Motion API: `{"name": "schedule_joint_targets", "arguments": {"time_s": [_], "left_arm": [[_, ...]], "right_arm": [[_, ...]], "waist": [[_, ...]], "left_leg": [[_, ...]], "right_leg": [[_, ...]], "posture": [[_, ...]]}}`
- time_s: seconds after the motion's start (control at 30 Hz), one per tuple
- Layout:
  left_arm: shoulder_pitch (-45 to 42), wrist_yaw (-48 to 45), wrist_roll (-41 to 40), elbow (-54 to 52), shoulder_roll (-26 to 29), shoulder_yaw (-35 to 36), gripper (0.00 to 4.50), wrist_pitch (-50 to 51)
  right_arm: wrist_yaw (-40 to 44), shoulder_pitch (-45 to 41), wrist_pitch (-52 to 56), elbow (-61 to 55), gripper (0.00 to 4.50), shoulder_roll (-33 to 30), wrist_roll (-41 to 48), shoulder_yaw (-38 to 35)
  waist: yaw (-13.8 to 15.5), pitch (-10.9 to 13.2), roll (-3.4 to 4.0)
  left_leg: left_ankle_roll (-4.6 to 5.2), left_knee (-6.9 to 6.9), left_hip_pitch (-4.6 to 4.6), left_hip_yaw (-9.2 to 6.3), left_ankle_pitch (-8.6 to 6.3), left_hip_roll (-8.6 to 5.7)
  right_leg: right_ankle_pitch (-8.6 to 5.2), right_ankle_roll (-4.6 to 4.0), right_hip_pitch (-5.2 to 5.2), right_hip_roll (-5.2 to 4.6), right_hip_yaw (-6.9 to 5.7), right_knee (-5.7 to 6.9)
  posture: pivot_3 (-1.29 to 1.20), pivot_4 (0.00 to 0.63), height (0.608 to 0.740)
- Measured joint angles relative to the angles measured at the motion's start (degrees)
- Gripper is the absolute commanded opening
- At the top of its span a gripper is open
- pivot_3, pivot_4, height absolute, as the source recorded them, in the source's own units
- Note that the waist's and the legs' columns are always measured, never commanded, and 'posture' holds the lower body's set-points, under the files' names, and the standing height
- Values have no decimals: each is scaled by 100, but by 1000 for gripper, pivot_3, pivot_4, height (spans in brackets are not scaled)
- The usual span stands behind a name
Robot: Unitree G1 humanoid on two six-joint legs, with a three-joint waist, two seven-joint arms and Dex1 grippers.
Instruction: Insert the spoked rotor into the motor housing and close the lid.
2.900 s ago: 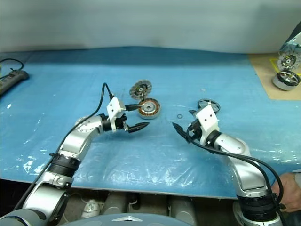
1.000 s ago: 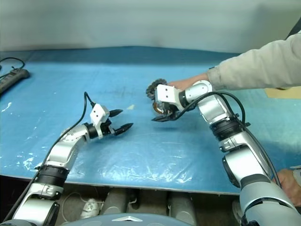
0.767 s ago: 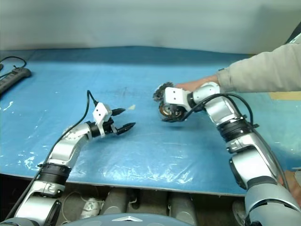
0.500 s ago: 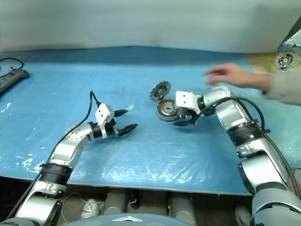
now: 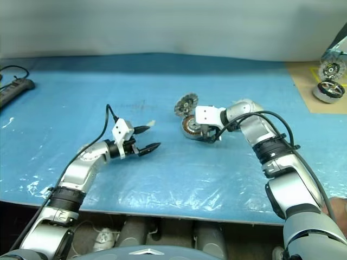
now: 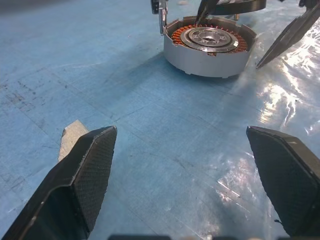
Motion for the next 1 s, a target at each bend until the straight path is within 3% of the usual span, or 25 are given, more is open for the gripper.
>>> {"name": "schedule_joint_targets", "arguments": {"time_s": [0.37,1.0], "left_arm": [[33,28,2,-46,-21,-48,4453,95],[91,78,35,-48,-87,-128,4453,126]], "right_arm": [[122,-116,-319,152,4500,18,-169,18],[378,288,179,-508,4500,8,63,-130]], "waist": [[-12,0,0],[-29,0,0]], "left_leg": [[1,0,2,1,0,2],[0,-1,5,1,0,3]], "right_leg": [[0,0,-1,0,0,2],[0,0,0,1,1,2]], "posture": [[0,150,740],[0,150,740]]}}
